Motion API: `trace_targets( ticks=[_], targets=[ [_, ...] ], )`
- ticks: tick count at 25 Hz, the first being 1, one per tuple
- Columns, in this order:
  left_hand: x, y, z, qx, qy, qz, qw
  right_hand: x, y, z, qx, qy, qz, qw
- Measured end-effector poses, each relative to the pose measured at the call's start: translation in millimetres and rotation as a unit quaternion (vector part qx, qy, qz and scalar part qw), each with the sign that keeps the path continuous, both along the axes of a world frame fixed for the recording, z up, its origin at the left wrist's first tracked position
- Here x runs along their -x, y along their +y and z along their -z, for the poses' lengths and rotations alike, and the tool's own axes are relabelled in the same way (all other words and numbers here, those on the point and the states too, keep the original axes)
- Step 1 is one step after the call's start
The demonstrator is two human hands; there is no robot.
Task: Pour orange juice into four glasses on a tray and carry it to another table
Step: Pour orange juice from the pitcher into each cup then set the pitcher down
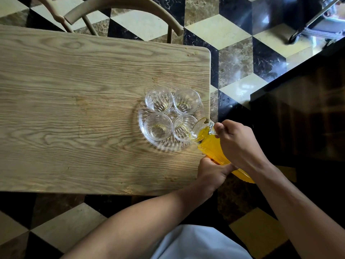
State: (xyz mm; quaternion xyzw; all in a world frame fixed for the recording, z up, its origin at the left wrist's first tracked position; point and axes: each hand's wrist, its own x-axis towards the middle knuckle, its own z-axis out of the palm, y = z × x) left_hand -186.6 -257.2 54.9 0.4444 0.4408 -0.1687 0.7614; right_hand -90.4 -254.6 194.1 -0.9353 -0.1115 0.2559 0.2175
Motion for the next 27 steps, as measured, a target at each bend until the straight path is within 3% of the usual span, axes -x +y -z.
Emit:
trace_targets(
  ticks=[27],
  targets=[
    [-5, -11, 11, -0.003, -0.020, -0.026, 0.999, -9, 12, 0, 0.034, -0.003, -0.018, 0.999]
  ],
)
